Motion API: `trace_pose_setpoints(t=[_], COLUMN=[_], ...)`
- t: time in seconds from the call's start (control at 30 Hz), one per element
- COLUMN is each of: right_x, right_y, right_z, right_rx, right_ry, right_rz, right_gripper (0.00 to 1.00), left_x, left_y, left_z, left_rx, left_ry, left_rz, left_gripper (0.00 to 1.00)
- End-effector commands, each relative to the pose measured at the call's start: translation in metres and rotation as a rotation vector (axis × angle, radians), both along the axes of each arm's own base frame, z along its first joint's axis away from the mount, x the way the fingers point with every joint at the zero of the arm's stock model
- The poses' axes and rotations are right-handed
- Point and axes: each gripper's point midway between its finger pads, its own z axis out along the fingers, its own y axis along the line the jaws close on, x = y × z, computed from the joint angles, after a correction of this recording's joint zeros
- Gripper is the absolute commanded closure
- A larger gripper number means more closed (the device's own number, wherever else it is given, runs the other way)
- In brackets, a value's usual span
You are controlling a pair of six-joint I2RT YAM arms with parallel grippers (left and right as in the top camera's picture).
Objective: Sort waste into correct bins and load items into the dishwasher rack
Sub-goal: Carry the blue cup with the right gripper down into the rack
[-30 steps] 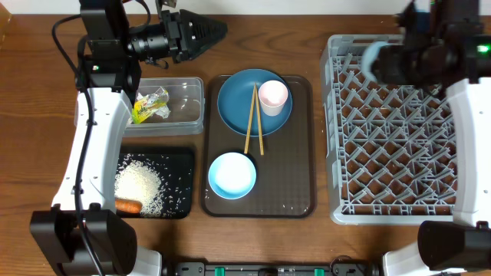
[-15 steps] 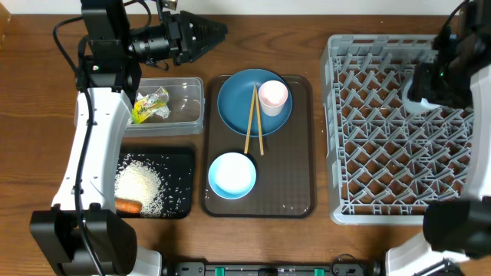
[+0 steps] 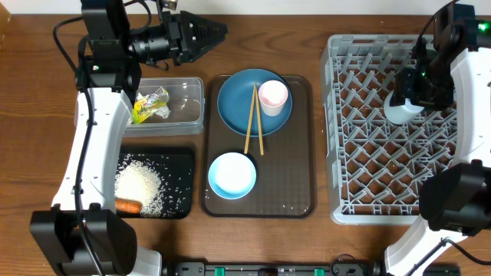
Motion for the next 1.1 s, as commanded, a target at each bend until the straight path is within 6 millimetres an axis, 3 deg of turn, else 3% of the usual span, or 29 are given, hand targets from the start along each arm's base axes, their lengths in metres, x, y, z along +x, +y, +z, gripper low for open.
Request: trace_pose_setpoints(t=[0.0, 0.33, 0.83, 1.07], right_x=[0.01, 0.02, 0.029, 0.021], right_y=[0.013, 0.039, 0.034, 0.034], right_z=[-0.012, -0.031, -0.038, -0.054], right_rx=[0.014, 0.048, -0.006, -0.002], right_ry=[0.013, 0.039, 0.023, 0.065], right_rz=[0.033, 0.091, 0.099, 0.099], right_gripper=[0.75, 0.76, 0.76, 0.76], left_x=[0.003, 0.003, 0.003, 0.003], left_y=[0.001, 0.001, 0.001, 0.001], left_z=[-0.004, -0.004, -0.004, -0.004], left_rx=[0.005, 0.011, 0.011, 0.011], left_ry=[-0.009, -0.034, -0.035, -0.035], left_rz=[0.001, -0.002, -0.001, -0.001], left_gripper=[0.62, 0.62, 0.62, 0.62])
